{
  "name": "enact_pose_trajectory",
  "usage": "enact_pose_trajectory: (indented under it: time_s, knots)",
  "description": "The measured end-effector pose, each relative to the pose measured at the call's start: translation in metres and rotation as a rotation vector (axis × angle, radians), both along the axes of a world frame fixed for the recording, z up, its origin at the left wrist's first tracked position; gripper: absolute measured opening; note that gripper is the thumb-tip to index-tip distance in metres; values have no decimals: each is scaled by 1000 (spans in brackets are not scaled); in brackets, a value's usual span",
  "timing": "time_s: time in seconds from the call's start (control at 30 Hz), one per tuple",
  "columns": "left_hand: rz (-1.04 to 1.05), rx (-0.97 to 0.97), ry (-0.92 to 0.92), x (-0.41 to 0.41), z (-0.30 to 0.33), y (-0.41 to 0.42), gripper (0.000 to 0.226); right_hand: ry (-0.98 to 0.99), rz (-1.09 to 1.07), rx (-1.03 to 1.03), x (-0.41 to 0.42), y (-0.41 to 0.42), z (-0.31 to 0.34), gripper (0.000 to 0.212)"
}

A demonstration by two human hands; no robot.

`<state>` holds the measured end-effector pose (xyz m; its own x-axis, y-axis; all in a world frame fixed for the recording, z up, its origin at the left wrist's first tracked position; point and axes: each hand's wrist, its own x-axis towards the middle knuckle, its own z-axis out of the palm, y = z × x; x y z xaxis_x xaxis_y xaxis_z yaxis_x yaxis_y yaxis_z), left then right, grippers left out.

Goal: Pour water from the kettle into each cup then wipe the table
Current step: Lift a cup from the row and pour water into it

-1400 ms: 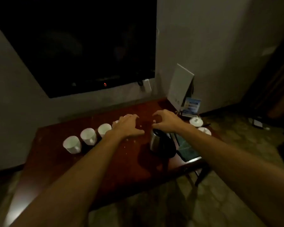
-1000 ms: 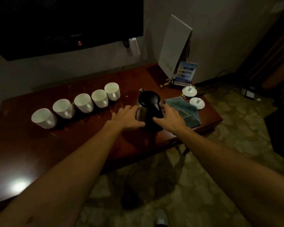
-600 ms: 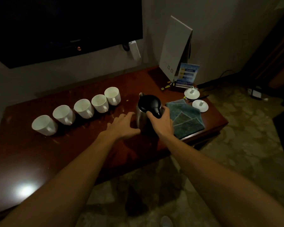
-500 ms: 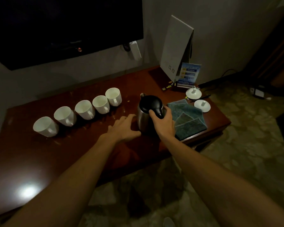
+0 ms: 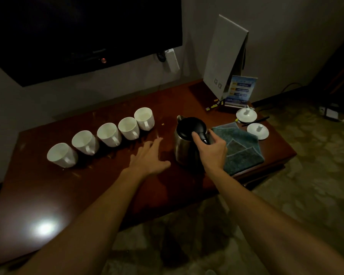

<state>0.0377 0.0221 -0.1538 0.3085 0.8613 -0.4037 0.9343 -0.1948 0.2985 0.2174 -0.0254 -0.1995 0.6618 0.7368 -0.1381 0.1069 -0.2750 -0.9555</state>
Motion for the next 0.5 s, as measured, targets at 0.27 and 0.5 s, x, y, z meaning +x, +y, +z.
enact_pose_trajectory:
  time_s: [0.27, 0.5]
  knots:
    - [104, -16, -15, -11, 15, 29, 93, 12, 102, 41, 29, 15, 8, 94]
    - [191, 86, -117, -27, 56, 48, 82, -39, 266, 111, 37, 38, 68, 46]
